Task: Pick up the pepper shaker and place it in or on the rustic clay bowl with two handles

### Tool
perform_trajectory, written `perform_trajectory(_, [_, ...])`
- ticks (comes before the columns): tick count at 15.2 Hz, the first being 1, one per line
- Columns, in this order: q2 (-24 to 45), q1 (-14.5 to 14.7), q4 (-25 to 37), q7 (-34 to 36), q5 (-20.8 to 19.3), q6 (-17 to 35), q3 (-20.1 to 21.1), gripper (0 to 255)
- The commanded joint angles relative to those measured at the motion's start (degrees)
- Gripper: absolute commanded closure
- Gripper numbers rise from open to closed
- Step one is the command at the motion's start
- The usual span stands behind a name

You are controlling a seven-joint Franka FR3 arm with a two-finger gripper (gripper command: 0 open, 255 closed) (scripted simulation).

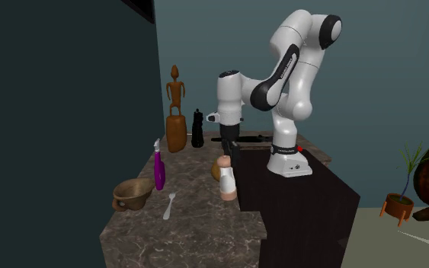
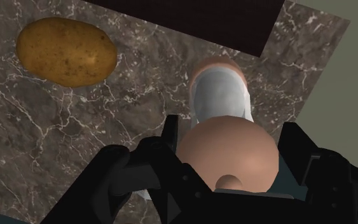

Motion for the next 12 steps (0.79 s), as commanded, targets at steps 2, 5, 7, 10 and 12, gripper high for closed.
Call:
perform_trajectory(2, [-2.27,0.36,1.01,-0.33,0.34,-3.26,-0.57,255])
perform_trajectory(5, [-4.28,0.59,2.07,-0.64,0.49,-6.3,-1.18,255])
perform_trajectory(7, [-5.52,0.7,2.84,-0.81,0.52,-8.29,-1.57,255])
perform_trajectory(10, [-7.19,0.83,4.09,-1.01,0.5,-11.2,-2.14,255])
perform_trajectory(12, [-8.21,0.89,5.0,-1.12,0.44,-13.1,-2.51,255])
